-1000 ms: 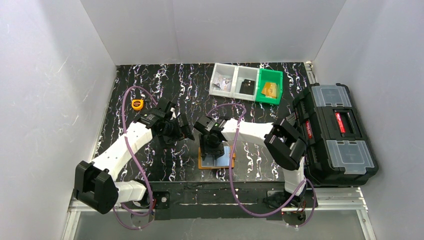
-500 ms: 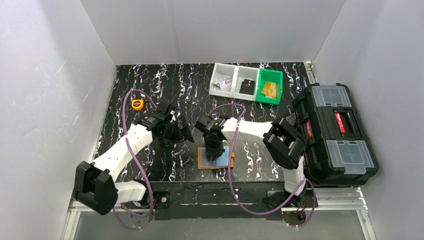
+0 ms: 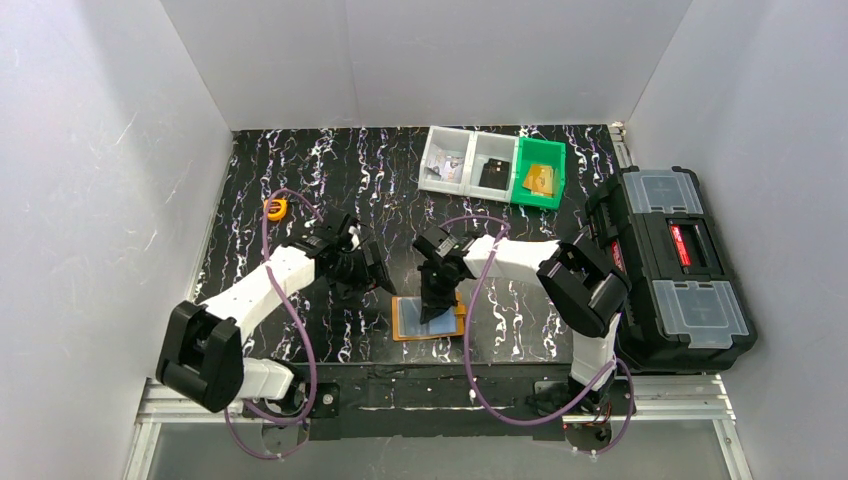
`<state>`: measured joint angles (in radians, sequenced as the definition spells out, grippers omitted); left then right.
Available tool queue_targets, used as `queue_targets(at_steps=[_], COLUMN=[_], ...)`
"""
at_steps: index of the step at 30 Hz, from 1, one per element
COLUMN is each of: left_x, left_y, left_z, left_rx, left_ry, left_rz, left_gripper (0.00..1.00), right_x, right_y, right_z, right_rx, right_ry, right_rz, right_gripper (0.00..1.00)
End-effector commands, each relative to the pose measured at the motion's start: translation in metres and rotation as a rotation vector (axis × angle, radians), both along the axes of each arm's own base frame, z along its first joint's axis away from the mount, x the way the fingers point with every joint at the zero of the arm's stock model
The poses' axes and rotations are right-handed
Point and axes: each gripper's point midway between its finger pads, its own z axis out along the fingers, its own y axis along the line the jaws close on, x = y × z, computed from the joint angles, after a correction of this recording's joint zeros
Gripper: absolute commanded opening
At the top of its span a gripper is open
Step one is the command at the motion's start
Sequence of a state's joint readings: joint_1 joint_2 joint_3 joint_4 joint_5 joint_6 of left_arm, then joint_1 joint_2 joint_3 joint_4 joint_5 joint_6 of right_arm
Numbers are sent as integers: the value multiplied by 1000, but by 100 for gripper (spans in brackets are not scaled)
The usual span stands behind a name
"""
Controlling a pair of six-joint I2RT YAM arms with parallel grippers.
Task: Take the credit cards out of the card holder
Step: Remove the credit card from the card holder.
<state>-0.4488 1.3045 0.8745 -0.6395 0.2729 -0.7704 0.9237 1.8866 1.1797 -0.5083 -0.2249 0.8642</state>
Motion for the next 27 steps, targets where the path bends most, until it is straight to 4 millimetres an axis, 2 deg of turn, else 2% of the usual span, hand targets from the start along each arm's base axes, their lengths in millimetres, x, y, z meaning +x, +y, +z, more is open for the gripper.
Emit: queue_targets(at_steps=[1, 5, 10, 19, 27], left_x=[-8, -11, -18, -24, -26], left_y=[-17, -29, -40, -44, -49], left_z=[-7, -13, -26, -48, -57], left_rx=[-62, -70, -57, -16, -19], left_ry=[48, 65, 96, 121, 138], left_rz=[-50, -73, -104, -129, -143], left_gripper=[75, 57, 41, 38, 34], right_x=[-21, -22, -20, -20, -18], right_y=[-24, -23, -26, -27, -28], right_z=[-47, -47, -48, -48, -48], right_rx=[-72, -29, -8, -2, -3], right_ry=[80, 107, 115, 120, 122], right_rz=[9, -2, -20, -31, -39], right_gripper=[3, 3, 2, 1, 1])
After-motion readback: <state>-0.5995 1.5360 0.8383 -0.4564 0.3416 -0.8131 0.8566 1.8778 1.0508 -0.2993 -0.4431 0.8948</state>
